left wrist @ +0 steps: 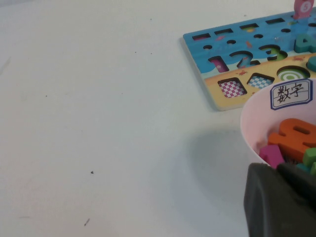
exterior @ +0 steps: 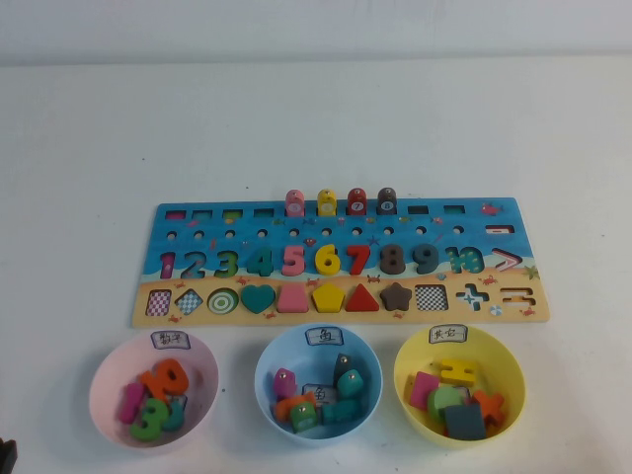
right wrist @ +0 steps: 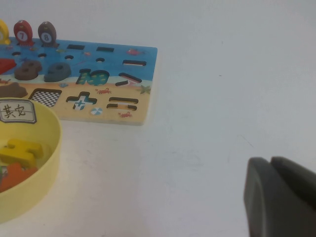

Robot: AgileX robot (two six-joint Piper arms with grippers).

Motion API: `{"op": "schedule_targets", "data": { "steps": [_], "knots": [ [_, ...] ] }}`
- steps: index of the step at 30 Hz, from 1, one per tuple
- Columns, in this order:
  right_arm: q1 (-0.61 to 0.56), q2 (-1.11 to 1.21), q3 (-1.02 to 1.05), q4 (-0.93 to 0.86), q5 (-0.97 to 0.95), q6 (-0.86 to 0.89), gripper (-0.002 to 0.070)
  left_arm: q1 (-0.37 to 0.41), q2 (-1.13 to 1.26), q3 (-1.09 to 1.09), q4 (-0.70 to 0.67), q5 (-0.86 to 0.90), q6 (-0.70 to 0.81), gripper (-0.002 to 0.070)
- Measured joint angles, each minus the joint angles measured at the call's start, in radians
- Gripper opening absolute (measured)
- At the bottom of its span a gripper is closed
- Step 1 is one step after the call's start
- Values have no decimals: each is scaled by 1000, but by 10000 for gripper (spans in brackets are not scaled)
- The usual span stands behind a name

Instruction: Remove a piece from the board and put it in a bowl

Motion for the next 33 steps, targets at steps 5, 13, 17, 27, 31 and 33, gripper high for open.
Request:
{"op": "schedule_targets", "data": {
  "steps": [5, 13, 17, 27, 31, 33],
  "knots": [
    [0, 0, 0, 7, 0, 0, -11, 0, 0, 0, 0, 0, 0, -1],
    [0, 0, 0, 276, -87, 0, -17, 0, 0, 0, 0, 0, 0, -1],
    [0, 0, 0, 497, -171, 0, -17, 0, 0, 0, 0, 0, 0, -1],
    [0, 0, 0, 692, -230, 0, -17, 0, 0, 0, 0, 0, 0, -1],
    [0, 0, 0, 713, -226, 0, -17, 0, 0, 0, 0, 0, 0, -1],
    [0, 0, 0, 736, -209, 0, -17, 0, 0, 0, 0, 0, 0, -1]
  ]
}}
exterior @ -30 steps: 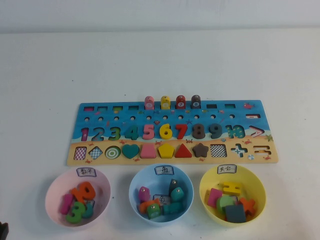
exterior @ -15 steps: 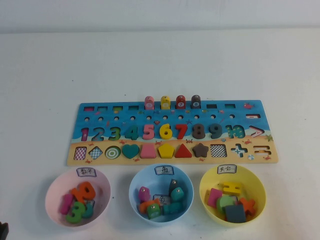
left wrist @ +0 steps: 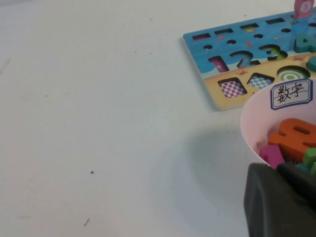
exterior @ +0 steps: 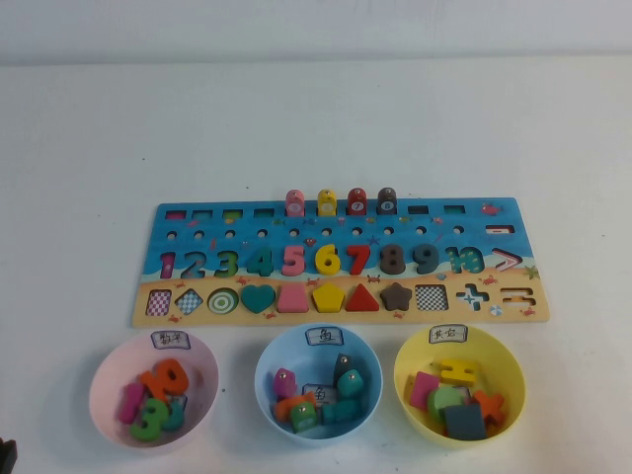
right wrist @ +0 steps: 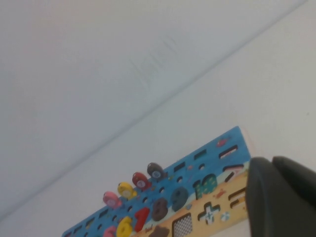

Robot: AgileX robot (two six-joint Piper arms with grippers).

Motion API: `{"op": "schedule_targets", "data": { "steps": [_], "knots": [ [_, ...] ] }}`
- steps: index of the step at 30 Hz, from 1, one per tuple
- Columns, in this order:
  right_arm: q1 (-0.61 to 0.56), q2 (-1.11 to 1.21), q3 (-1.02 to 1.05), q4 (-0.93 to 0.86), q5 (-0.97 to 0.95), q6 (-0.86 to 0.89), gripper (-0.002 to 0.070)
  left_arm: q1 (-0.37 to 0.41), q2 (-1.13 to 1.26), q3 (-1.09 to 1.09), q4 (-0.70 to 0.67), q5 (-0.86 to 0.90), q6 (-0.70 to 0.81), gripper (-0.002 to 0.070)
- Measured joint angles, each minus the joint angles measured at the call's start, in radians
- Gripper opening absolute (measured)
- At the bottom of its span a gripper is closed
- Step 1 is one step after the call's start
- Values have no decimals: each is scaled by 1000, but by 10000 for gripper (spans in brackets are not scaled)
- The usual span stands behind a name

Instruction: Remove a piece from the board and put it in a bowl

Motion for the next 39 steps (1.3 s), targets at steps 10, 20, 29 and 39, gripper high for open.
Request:
{"op": "schedule_targets", "data": {
  "steps": [10, 20, 29, 39],
  "knots": [
    [0, 246, -236, -79, 262, 0, -17, 0, 0, 0, 0, 0, 0, -1],
    [0, 820, -610, -347, 577, 0, -15, 0, 0, 0, 0, 0, 0, -1],
    [98, 1262, -893, -488, 634, 38, -16, 0, 0, 0, 0, 0, 0, -1],
    [317, 1605, -1233, -690, 695, 203, -14, 0, 0, 0, 0, 0, 0, -1]
  ]
}}
